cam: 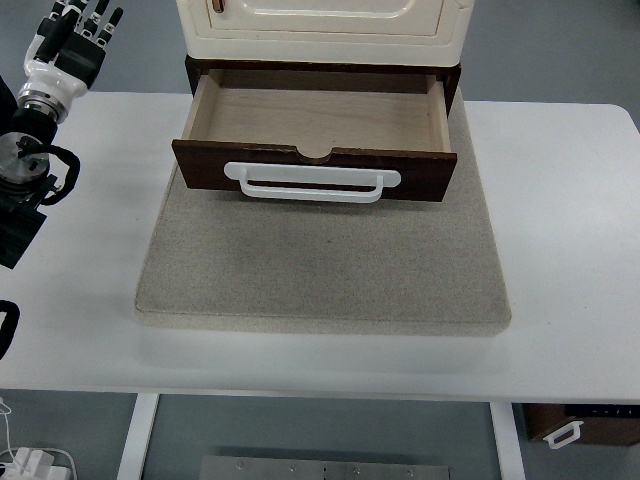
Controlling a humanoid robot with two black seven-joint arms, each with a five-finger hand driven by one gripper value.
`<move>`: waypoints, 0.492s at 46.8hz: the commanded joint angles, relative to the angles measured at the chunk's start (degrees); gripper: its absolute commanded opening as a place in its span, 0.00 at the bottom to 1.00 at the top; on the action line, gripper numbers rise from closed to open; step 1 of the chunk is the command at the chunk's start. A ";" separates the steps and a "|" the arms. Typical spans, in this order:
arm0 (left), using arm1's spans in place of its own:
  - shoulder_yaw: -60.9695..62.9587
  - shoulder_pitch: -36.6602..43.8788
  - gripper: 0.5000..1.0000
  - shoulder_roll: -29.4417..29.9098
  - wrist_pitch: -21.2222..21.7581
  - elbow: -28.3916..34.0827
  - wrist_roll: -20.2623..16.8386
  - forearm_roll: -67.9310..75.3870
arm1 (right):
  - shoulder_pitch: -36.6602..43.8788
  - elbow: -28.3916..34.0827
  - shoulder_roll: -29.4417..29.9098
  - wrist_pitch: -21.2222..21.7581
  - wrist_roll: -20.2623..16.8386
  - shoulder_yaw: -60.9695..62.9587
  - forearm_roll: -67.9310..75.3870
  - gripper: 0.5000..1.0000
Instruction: Close drawer under combined cabinet
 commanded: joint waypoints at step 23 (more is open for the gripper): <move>0.75 -7.17 1.00 12.30 0.07 -11.88 -0.19 4.08 | 0.00 0.00 0.00 0.00 0.01 0.00 -0.05 0.90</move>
